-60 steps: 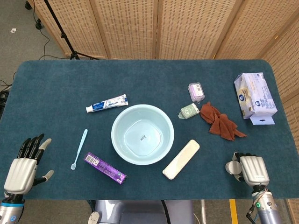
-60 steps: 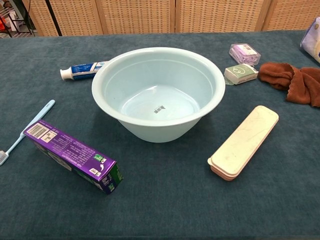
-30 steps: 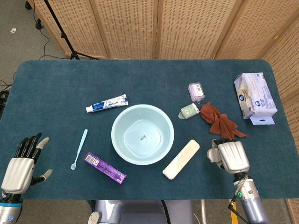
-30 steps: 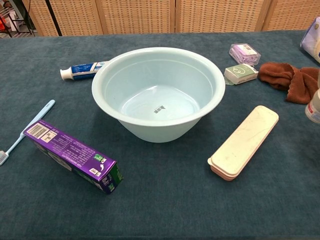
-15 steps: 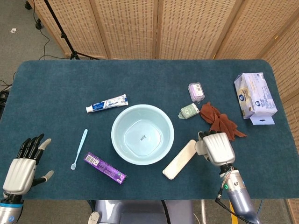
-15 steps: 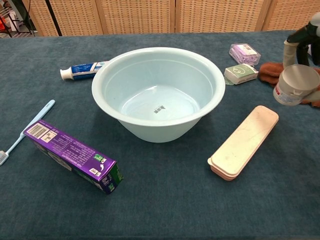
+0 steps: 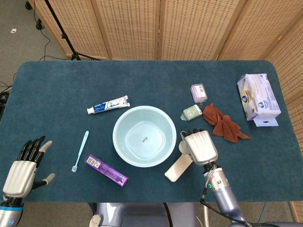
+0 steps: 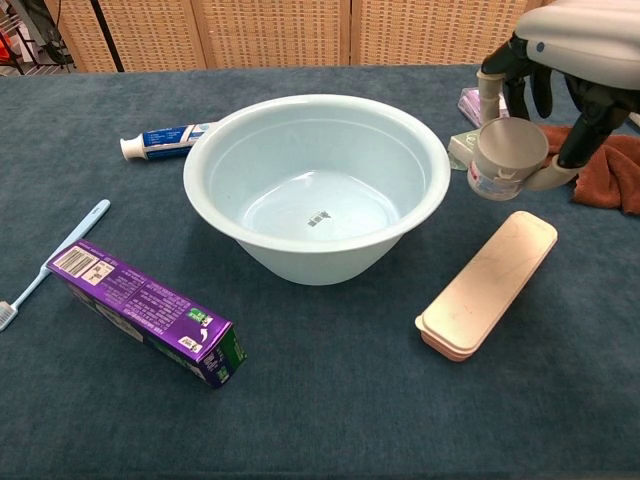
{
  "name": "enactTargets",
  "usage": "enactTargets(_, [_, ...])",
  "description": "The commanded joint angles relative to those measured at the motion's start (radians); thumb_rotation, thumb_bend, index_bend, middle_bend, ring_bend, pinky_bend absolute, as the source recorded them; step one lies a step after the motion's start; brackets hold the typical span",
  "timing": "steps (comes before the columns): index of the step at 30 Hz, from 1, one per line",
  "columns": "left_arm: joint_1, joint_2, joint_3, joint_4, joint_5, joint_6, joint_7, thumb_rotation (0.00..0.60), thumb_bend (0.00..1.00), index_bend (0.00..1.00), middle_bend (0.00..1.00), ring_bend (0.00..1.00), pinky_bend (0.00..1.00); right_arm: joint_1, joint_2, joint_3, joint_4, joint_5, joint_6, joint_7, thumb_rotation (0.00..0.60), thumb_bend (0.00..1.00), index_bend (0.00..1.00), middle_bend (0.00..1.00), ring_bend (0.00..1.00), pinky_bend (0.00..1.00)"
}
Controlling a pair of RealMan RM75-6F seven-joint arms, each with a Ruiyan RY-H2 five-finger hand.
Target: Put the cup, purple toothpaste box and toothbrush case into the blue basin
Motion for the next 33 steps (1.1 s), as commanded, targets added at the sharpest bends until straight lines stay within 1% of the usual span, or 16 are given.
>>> enactTargets(1, [-0.001,0.003,0.002,-0.001,0.003,-0.002,-0.005,0.600,0.15,0.00,0.00,0.00,0.00,0.036,-0.036,0.007,-0.023,0.020,0.025,-0.054,0.600,0.26,0.70,0.54,0.49,0.56])
enactTargets(8, [0.000,0.009,0.008,-0.007,0.012,-0.001,-0.015,0.600,0.15,0.00,0.00,0.00,0.00,0.102,-0.098,0.031,-0.064,0.068,0.077,-0.143,0.600,0.26,0.70,0.54,0.49,0.56])
enactTargets(14, [0.002,0.017,0.009,-0.011,0.016,0.005,-0.030,0.600,0.16,0.00,0.00,0.00,0.00,0.145,-0.152,0.025,-0.071,0.100,0.109,-0.181,0.600,0.26,0.70,0.54,0.50,0.56])
enactTargets(24, [0.004,0.027,0.007,-0.012,0.017,0.012,-0.049,0.600,0.15,0.00,0.00,0.00,0.00,0.186,-0.232,-0.003,-0.049,0.115,0.144,-0.188,0.600,0.26,0.70,0.54,0.50,0.56])
enactTargets(33, [0.004,0.025,0.008,-0.013,0.020,0.010,-0.045,0.600,0.15,0.00,0.00,0.00,0.00,0.201,-0.250,-0.017,-0.034,0.106,0.157,-0.158,0.600,0.26,0.70,0.54,0.50,0.56])
